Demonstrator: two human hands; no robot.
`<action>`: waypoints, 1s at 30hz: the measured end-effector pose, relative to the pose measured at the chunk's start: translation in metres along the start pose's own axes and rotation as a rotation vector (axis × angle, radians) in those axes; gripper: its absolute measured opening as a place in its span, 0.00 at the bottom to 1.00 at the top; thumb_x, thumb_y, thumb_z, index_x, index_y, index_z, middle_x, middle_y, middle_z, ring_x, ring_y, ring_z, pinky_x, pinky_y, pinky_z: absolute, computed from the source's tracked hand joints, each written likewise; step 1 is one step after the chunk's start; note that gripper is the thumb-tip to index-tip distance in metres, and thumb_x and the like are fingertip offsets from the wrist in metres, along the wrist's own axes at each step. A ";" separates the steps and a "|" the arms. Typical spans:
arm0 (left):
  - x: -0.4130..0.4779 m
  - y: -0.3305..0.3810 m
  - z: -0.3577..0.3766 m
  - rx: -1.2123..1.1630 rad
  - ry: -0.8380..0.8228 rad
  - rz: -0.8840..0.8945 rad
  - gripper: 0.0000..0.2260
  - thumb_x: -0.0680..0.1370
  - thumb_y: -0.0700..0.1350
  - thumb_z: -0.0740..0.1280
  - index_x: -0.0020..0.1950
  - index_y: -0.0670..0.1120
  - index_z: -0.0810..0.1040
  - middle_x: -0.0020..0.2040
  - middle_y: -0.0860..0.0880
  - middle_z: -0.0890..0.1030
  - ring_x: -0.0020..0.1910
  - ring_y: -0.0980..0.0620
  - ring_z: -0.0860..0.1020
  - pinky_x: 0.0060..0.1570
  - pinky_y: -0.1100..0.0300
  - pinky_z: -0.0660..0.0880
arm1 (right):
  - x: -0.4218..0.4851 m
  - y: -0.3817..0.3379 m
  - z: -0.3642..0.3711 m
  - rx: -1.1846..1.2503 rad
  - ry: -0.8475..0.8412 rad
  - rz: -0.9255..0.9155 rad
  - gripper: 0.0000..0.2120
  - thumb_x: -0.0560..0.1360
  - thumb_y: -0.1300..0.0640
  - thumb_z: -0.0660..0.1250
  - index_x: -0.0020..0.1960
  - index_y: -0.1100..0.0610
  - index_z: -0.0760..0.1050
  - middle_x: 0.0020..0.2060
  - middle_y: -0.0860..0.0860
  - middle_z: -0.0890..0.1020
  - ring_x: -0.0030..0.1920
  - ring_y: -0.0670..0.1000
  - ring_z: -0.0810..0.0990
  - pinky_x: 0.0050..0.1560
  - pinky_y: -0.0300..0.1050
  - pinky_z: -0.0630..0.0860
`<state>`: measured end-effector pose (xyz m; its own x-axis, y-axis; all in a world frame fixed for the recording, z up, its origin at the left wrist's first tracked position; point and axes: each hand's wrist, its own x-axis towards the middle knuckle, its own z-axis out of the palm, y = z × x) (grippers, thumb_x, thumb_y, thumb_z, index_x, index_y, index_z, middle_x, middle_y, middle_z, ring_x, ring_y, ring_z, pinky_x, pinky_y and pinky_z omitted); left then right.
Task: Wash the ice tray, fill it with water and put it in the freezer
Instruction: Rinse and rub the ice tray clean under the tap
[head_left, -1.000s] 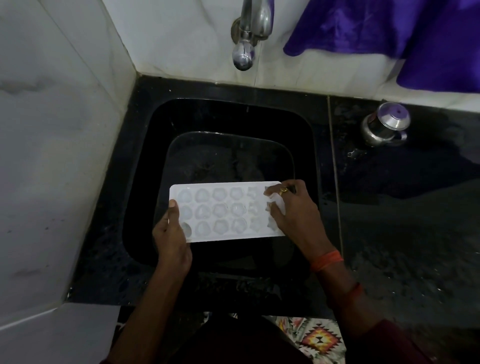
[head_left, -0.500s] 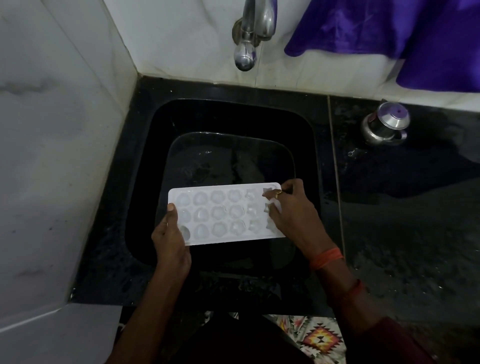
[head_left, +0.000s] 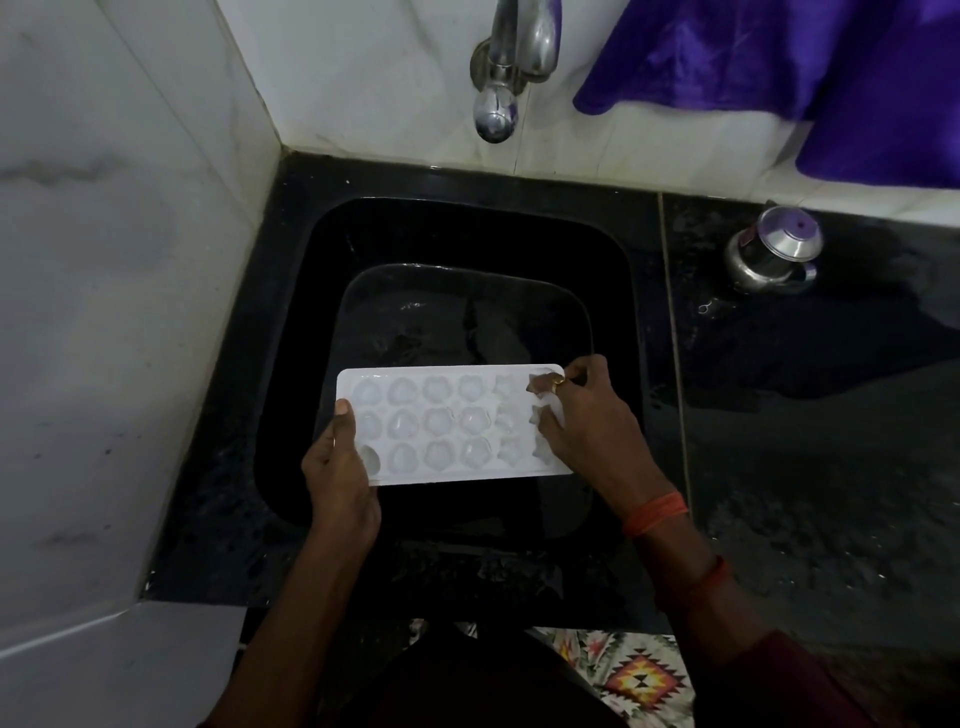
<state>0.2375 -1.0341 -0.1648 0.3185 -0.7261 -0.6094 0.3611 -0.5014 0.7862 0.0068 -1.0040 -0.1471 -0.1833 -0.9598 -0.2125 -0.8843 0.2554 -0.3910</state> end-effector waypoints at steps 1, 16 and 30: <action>-0.001 0.000 0.000 0.003 -0.003 -0.001 0.11 0.83 0.51 0.65 0.49 0.46 0.82 0.40 0.52 0.87 0.40 0.52 0.85 0.36 0.57 0.83 | 0.000 0.000 0.000 -0.009 -0.015 0.003 0.18 0.79 0.52 0.67 0.68 0.50 0.75 0.63 0.52 0.65 0.44 0.49 0.75 0.51 0.48 0.79; -0.002 -0.004 -0.002 0.014 -0.009 -0.012 0.11 0.83 0.51 0.65 0.50 0.46 0.82 0.40 0.52 0.87 0.39 0.53 0.86 0.36 0.57 0.83 | -0.002 0.001 -0.001 -0.056 -0.002 0.023 0.17 0.79 0.49 0.66 0.65 0.55 0.77 0.64 0.51 0.66 0.47 0.53 0.80 0.50 0.49 0.79; -0.003 -0.002 -0.001 0.014 -0.016 -0.012 0.12 0.83 0.52 0.65 0.50 0.46 0.83 0.42 0.51 0.87 0.40 0.52 0.86 0.33 0.57 0.82 | -0.001 0.002 0.000 -0.086 0.009 0.020 0.17 0.79 0.49 0.66 0.64 0.56 0.77 0.64 0.52 0.67 0.45 0.53 0.80 0.48 0.48 0.78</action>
<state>0.2364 -1.0299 -0.1646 0.2998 -0.7276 -0.6170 0.3520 -0.5167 0.7804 0.0051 -1.0023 -0.1475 -0.2048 -0.9557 -0.2113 -0.9141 0.2639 -0.3079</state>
